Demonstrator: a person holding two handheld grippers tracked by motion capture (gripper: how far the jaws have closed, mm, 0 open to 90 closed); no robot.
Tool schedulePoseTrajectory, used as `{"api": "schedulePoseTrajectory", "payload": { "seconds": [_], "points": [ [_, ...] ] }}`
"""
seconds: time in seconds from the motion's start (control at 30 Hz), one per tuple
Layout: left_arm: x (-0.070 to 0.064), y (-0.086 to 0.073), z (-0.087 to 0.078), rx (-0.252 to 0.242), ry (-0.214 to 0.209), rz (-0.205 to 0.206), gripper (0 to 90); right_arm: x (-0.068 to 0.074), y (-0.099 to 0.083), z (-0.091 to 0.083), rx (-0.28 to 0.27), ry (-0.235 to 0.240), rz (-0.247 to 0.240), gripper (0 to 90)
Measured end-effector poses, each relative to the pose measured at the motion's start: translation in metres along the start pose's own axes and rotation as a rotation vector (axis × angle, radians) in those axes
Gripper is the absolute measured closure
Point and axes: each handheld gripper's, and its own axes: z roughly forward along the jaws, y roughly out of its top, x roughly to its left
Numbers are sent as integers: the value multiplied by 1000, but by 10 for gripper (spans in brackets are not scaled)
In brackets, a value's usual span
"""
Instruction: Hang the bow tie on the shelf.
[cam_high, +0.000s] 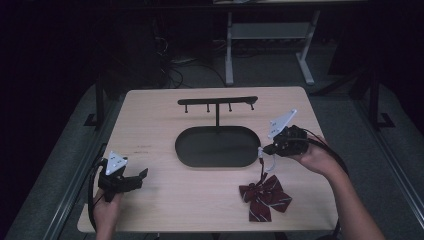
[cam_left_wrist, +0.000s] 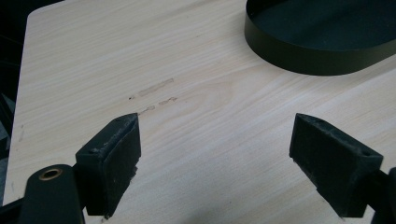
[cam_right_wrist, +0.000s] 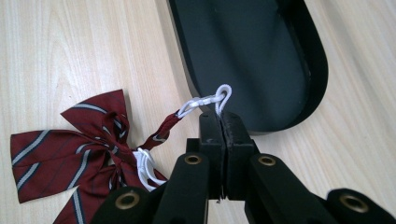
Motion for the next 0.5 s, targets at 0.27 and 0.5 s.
{"api": "schedulePoseTrajectory", "payload": {
  "seconds": [0.27, 0.5],
  "points": [
    [0, 0, 0, -1, 0, -1, 163, 3, 12, -7, -9, -8, -30, 883],
    [0, 0, 0, -4, 0, -1, 163, 5, 24, -15, -18, -15, -51, 883]
  ]
}}
